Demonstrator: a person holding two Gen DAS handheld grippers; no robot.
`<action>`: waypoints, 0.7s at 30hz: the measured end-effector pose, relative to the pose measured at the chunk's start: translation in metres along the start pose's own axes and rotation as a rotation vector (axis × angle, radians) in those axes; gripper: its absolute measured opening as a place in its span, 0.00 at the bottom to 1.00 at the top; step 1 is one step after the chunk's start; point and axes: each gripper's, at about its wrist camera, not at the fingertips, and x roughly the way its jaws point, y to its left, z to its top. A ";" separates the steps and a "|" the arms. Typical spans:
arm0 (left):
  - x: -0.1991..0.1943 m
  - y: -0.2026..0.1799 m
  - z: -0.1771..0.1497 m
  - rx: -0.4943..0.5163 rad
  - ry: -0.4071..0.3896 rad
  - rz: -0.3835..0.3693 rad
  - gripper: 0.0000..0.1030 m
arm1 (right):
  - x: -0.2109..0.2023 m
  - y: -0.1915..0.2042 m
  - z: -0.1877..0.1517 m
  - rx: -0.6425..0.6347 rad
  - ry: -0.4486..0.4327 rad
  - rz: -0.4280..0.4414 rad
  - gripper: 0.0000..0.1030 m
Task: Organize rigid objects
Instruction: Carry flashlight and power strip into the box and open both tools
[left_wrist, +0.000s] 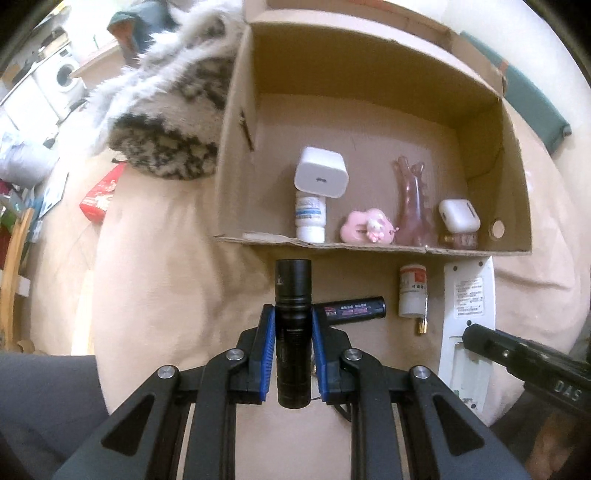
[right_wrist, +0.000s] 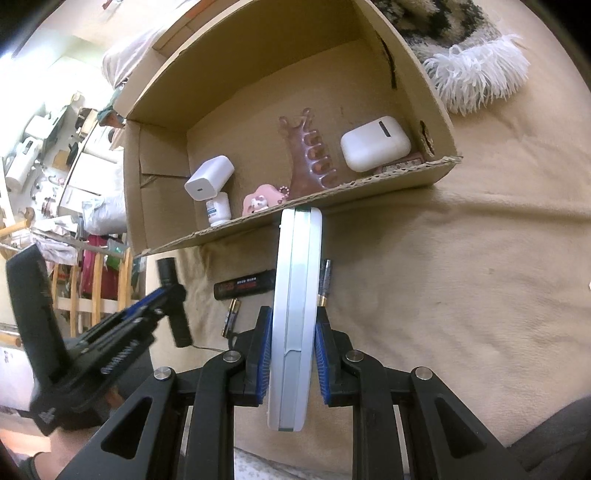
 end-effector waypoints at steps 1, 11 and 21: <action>-0.004 0.004 0.000 -0.004 -0.005 -0.004 0.17 | -0.001 0.001 -0.001 -0.001 0.000 0.003 0.22; -0.058 0.025 0.005 -0.036 -0.087 -0.033 0.17 | -0.025 0.011 -0.010 -0.023 -0.043 0.047 0.22; -0.130 0.041 0.042 -0.086 -0.239 -0.106 0.17 | -0.083 0.024 0.001 -0.072 -0.177 0.101 0.22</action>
